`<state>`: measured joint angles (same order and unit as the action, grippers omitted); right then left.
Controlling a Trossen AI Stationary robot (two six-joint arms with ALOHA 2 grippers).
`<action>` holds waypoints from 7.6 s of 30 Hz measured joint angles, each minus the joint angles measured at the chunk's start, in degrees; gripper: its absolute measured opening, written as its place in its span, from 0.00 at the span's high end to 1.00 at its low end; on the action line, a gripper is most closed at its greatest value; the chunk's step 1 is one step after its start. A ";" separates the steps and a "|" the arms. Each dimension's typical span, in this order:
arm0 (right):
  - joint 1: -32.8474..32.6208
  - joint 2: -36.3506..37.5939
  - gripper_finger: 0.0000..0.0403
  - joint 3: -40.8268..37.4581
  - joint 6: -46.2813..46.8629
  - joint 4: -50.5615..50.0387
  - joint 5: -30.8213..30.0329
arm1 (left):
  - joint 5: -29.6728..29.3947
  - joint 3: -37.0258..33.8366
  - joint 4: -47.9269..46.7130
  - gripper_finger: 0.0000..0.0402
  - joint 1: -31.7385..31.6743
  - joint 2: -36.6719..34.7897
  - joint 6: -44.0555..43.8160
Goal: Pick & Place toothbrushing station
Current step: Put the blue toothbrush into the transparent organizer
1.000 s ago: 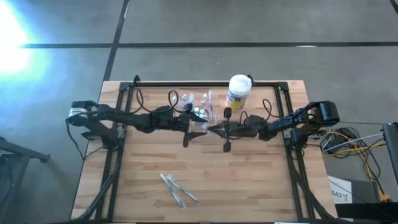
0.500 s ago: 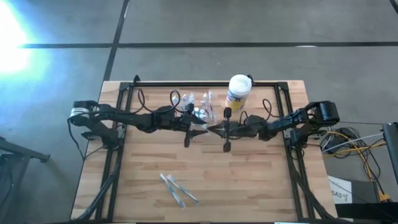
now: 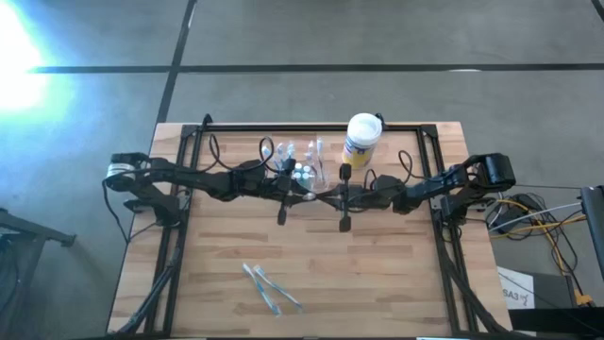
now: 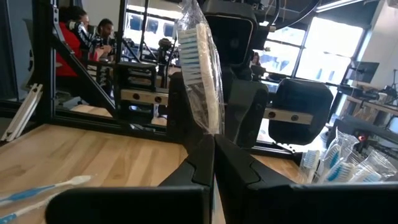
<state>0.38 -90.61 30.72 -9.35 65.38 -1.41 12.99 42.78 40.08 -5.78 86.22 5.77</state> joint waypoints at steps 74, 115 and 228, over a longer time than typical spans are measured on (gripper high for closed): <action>0.02 60.56 0.98 -30.21 5.41 -21.36 -5.03 | -16.41 -25.81 -20.57 0.95 -4.33 -67.18 -3.22; 0.04 60.54 0.98 -30.18 4.42 -19.68 -5.20 | -4.33 -22.36 12.57 0.94 -18.43 -10.65 -13.92; -20.01 -15.10 0.98 38.19 36.64 -61.64 -8.41 | 2.73 -32.74 -40.03 0.95 -18.38 -83.43 -7.58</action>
<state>-19.63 -105.71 68.91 27.29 3.73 -9.82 15.73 10.04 0.06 -24.16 2.79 -1.81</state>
